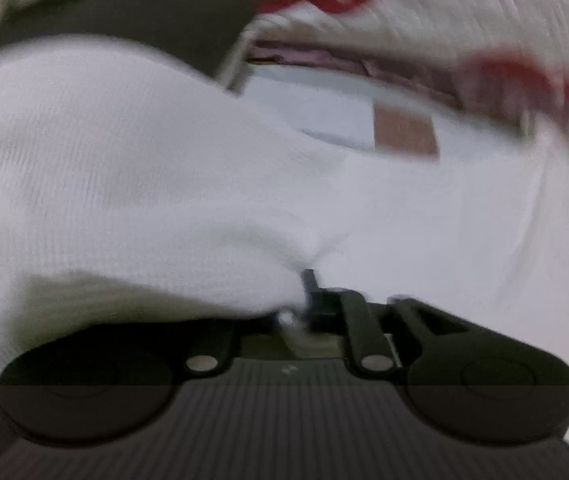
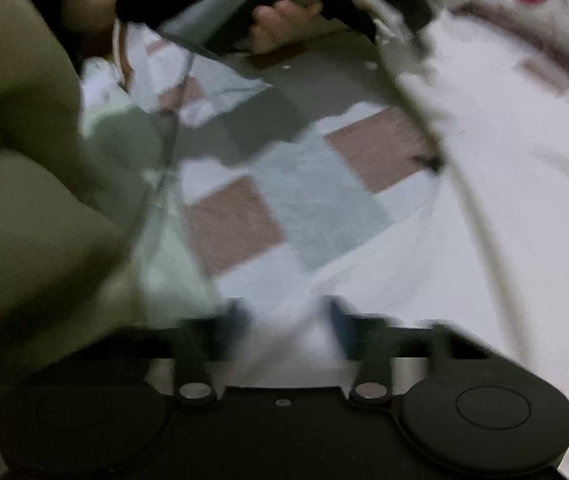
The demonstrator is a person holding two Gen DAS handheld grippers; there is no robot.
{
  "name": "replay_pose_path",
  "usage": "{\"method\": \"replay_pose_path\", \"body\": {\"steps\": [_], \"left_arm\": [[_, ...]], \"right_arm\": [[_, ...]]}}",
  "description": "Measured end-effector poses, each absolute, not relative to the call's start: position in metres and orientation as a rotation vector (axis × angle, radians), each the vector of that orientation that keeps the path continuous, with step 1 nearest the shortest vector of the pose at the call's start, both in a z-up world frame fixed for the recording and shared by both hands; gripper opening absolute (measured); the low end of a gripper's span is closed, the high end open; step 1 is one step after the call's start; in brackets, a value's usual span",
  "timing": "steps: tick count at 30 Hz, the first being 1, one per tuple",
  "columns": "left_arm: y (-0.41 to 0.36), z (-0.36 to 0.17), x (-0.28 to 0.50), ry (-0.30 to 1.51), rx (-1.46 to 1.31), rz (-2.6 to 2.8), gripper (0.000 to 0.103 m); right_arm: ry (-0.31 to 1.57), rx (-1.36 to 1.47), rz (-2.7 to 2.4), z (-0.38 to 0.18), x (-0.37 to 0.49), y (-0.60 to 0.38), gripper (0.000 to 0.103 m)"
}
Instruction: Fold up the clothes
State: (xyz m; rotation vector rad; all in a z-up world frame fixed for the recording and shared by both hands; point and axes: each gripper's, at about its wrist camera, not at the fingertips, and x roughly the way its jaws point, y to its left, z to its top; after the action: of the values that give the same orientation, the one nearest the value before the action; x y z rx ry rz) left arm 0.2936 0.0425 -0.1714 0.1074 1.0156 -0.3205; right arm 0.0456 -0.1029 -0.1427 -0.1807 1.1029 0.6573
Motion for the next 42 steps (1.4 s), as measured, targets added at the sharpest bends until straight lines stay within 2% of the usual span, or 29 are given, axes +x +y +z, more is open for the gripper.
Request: {"method": "replay_pose_path", "body": {"steps": [4, 10, 17, 19, 20, 23, 24, 25, 26, 27, 30, 37, 41, 42], "left_arm": [[0.042, -0.163, 0.294, 0.996, 0.105, -0.335, 0.006], [0.052, -0.121, 0.296, 0.864, 0.147, -0.333, 0.006], [0.060, -0.164, 0.287, 1.039, 0.172, -0.257, 0.007], [0.059, -0.171, 0.283, 1.085, 0.191, -0.256, 0.012], [0.058, -0.172, 0.282, 1.103, 0.205, -0.259, 0.015], [0.049, -0.165, 0.275, 1.143, 0.262, -0.330, 0.034], [0.044, -0.160, 0.270, 1.146, 0.280, -0.381, 0.042], [0.039, -0.154, 0.266, 1.149, 0.298, -0.432, 0.045], [0.035, -0.148, 0.261, 1.151, 0.316, -0.483, 0.047], [0.030, -0.139, 0.255, 1.139, 0.323, -0.557, 0.050], [0.021, -0.115, 0.248, 1.042, 0.292, -0.665, 0.059], [0.010, -0.078, 0.287, 0.925, 0.210, -0.720, 0.059], [0.009, -0.087, 0.302, 1.031, 0.274, -0.521, 0.060], [0.012, -0.099, 0.300, 1.110, 0.319, -0.480, 0.059]], "right_arm": [[1.149, 0.084, 0.657, -0.141, 0.054, -0.138, 0.004], [1.171, 0.480, 0.809, -0.117, 0.048, -0.157, 0.006], [1.233, 0.406, 0.809, -0.143, 0.051, -0.140, 0.006], [1.244, 0.395, 0.832, -0.145, 0.048, -0.139, 0.007], [1.249, 0.387, 0.844, -0.144, 0.047, -0.140, 0.010], [1.216, 0.423, 0.907, -0.133, 0.046, -0.156, 0.015], [1.189, 0.451, 0.940, -0.127, 0.048, -0.162, 0.022], [1.152, 0.455, 0.937, -0.120, 0.050, -0.177, 0.030], [1.114, 0.456, 0.929, -0.113, 0.052, -0.192, 0.045], [1.076, 0.456, 0.920, -0.106, 0.055, -0.207, 0.048], [0.990, 0.389, 0.698, -0.090, 0.067, -0.271, 0.048], [0.819, 0.201, 0.155, -0.056, 0.117, -0.431, 0.049], [0.806, 0.224, -0.001, -0.056, 0.153, -0.502, 0.049], [0.807, 0.248, -0.021, -0.060, 0.160, -0.514, 0.049]]}}
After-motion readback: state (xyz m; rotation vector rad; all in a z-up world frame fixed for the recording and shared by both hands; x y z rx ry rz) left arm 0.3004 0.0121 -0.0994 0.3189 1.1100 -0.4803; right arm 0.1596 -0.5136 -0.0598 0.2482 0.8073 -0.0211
